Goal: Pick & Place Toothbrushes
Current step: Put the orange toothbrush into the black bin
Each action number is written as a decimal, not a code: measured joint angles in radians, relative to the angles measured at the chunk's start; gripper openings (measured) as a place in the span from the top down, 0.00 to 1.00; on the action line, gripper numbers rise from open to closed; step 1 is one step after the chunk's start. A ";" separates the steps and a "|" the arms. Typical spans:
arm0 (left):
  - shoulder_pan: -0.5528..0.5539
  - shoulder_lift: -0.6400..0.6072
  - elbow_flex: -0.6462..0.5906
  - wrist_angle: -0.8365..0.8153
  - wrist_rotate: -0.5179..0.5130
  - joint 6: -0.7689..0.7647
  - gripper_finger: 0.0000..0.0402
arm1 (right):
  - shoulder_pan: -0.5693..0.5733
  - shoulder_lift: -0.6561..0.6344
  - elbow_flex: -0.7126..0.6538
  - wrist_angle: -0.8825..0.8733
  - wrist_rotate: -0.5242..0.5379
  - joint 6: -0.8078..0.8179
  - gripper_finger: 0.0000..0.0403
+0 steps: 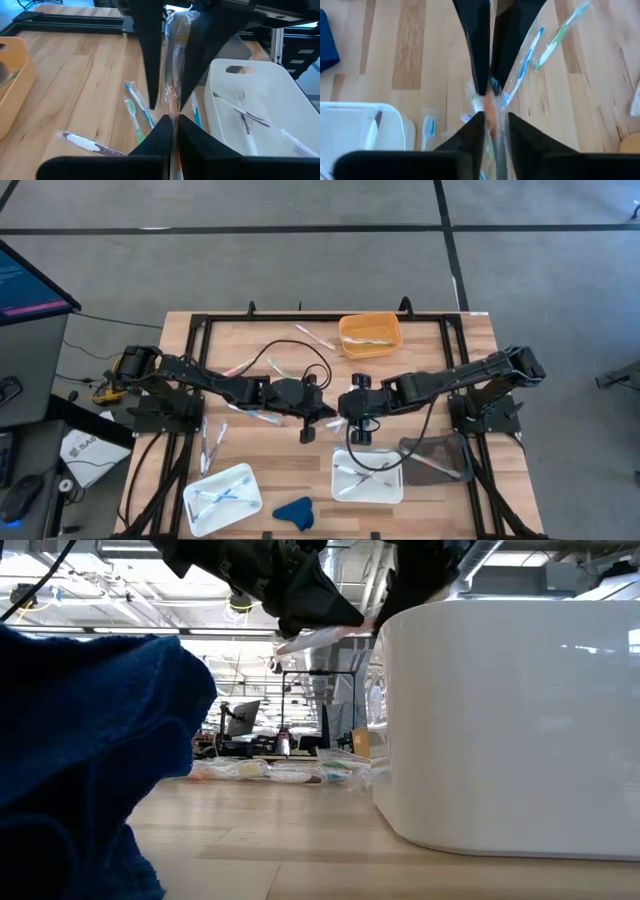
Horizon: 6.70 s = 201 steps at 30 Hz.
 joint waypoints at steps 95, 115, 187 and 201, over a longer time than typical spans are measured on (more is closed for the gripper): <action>0.116 -0.152 -0.001 0.564 0.321 0.375 0.88 | 1.074 0.107 -0.001 -0.768 0.333 2.058 0.97; 0.113 -0.152 -0.001 0.583 0.358 0.366 0.88 | 1.063 0.129 -0.013 -0.722 0.252 1.894 0.97; 0.104 -0.152 -0.001 0.559 0.359 0.364 0.88 | 0.917 0.122 -0.129 -0.790 0.005 1.880 0.47; 0.104 -0.152 -0.001 0.558 0.358 0.367 0.88 | 0.833 0.118 0.001 -0.833 -0.082 1.889 0.97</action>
